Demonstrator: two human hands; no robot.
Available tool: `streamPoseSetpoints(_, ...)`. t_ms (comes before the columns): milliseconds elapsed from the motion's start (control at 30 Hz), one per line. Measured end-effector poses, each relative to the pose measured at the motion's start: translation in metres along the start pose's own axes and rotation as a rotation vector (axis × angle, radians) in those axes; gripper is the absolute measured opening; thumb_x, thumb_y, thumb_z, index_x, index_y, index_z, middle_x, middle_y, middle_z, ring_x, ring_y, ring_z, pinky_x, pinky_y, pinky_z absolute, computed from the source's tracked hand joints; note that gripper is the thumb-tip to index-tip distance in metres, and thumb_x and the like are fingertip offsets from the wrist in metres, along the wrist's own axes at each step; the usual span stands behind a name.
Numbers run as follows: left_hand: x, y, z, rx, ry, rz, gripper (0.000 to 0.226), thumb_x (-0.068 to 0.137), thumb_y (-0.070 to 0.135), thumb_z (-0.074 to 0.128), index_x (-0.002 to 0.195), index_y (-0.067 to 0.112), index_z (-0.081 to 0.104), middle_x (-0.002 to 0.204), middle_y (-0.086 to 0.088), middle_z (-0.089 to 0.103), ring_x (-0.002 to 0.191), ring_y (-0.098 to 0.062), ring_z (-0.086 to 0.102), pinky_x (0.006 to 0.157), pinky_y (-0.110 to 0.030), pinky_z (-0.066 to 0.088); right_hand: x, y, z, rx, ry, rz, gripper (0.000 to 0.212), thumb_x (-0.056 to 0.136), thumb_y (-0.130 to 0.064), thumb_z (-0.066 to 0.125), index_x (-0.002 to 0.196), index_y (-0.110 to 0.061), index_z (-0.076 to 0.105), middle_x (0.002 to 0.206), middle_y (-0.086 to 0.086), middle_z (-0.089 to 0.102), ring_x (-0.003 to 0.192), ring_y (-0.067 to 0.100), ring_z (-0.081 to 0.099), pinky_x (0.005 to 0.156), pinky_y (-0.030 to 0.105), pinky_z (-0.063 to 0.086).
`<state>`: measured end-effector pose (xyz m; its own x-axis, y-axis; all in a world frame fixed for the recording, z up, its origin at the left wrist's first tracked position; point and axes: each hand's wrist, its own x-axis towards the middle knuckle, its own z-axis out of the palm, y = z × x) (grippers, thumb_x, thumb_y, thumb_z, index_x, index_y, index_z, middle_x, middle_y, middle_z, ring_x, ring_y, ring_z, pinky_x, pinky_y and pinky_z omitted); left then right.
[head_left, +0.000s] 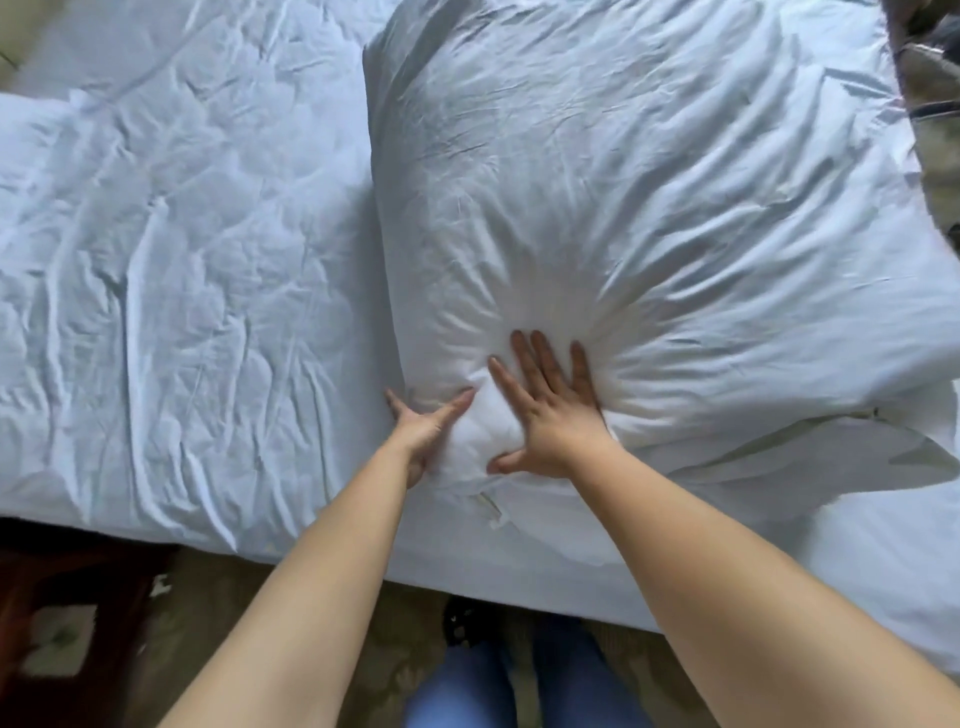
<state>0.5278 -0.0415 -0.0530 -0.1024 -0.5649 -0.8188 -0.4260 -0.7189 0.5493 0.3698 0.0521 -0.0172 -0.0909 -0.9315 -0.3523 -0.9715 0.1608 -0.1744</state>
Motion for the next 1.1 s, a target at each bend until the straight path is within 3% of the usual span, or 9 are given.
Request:
streamPoseSetpoints(133, 0.028, -0.003, 0.007, -0.057, 0.079, 0.019, 0.140, 0.053, 0.038, 0.092, 0.151, 0.022, -0.008, 0.139, -0.001, 0.043, 0.118, -0.023, 0.056, 0.098, -0.046, 0.048, 0.014, -0.001, 0.016, 0.017, -0.016, 0.027, 0.125, 0.063, -0.078, 0.058, 0.148, -0.030, -0.020, 0.152, 0.003, -0.036, 0.138, 0.021, -0.036, 0.099, 0.047, -0.036)
streamPoseSetpoints(233, 0.036, 0.000, 0.005, -0.085, 0.034, -0.064, 0.123, 0.028, 0.051, 0.094, 0.133, 0.009, 0.046, 0.123, -0.009, 0.061, 0.100, -0.021, 0.067, 0.087, -0.044, 0.056, 0.020, -0.011, 0.023, -0.029, -0.036, 0.068, 0.128, 0.062, -0.079, 0.058, 0.149, -0.028, -0.021, 0.152, 0.005, -0.036, 0.139, 0.024, -0.036, 0.099, 0.047, -0.037)
streamPoseSetpoints(300, 0.028, -0.006, 0.012, -0.157, -0.045, -0.034, 0.118, 0.017, 0.057, 0.091, 0.119, 0.008, 0.059, 0.116, -0.013, 0.065, 0.095, -0.021, 0.067, 0.083, -0.037, 0.056, 0.023, -0.016, 0.021, -0.057, -0.063, 0.117, 0.129, 0.062, -0.080, 0.056, 0.148, -0.025, -0.022, 0.152, 0.007, -0.036, 0.138, 0.026, -0.036, 0.099, 0.047, -0.036)
streamPoseSetpoints(367, 0.017, -0.014, 0.001, -0.205, 0.013, 0.171, 0.113, 0.025, 0.054, 0.092, 0.118, 0.001, 0.057, 0.114, -0.017, 0.062, 0.103, -0.026, 0.063, 0.091, -0.035, 0.049, 0.024, -0.021, 0.013, -0.089, -0.102, 0.171, 0.131, 0.061, -0.080, 0.056, 0.147, -0.023, -0.024, 0.151, 0.009, -0.037, 0.138, 0.028, -0.036, 0.100, 0.050, -0.033)
streamPoseSetpoints(500, 0.011, 0.030, 0.000, 0.103, -0.049, -0.057, 0.066, 0.074, 0.047, 0.077, 0.121, 0.004, 0.059, 0.123, -0.011, 0.063, 0.106, -0.020, 0.063, 0.095, -0.035, 0.049, 0.022, -0.041, -0.006, -0.131, -0.132, 0.259, 0.135, 0.061, -0.075, 0.064, 0.147, -0.020, -0.025, 0.151, 0.013, -0.036, 0.139, 0.032, -0.033, 0.109, 0.054, -0.023)
streamPoseSetpoints(767, -0.014, 0.073, -0.100, 0.064, -0.230, 0.060, 0.071, 0.064, 0.025, 0.087, 0.120, 0.002, 0.051, 0.115, -0.012, 0.064, 0.100, -0.026, 0.066, 0.085, -0.039, 0.055, 0.031, -0.129, -0.064, -0.127, -0.094, 0.416, 0.133, 0.062, -0.073, 0.066, 0.149, -0.022, -0.021, 0.154, 0.013, -0.029, 0.143, 0.029, -0.025, 0.115, 0.054, -0.013)
streamPoseSetpoints(900, -0.023, 0.100, -0.167, 0.202, -0.241, 0.127, 0.044, 0.072, 0.023, 0.082, 0.102, 0.002, 0.057, 0.092, -0.011, 0.064, 0.075, -0.023, 0.065, 0.049, -0.021, 0.050, 0.048, -0.195, -0.097, -0.044, -0.168, 0.451, 0.132, 0.063, -0.076, 0.064, 0.150, -0.020, -0.018, 0.155, 0.015, -0.026, 0.144, 0.029, -0.023, 0.115, 0.054, -0.011)
streamPoseSetpoints(1000, -0.021, 0.108, -0.214, 0.243, -0.231, 0.133, 0.030, 0.075, 0.016, 0.080, 0.094, 0.002, 0.061, 0.074, -0.010, 0.059, 0.048, -0.017, 0.058, 0.032, -0.016, 0.037, 0.063, -0.237, -0.117, 0.013, -0.116, 0.403, 0.119, 0.064, -0.084, 0.053, 0.152, -0.017, 0.008, 0.158, 0.018, -0.006, 0.146, 0.030, -0.009, 0.116, 0.053, -0.008)
streamPoseSetpoints(1100, -0.006, 0.096, -0.241, 0.268, -0.202, 0.097, 0.038, 0.065, 0.024, 0.087, 0.086, 0.006, 0.060, 0.065, -0.005, 0.054, 0.043, -0.013, 0.052, 0.042, -0.018, 0.039, 0.082, -0.252, -0.127, 0.005, 0.027, 0.328, 0.097, 0.071, -0.084, 0.044, 0.147, -0.025, 0.028, 0.157, 0.009, 0.006, 0.146, 0.026, -0.006, 0.116, 0.051, -0.012)
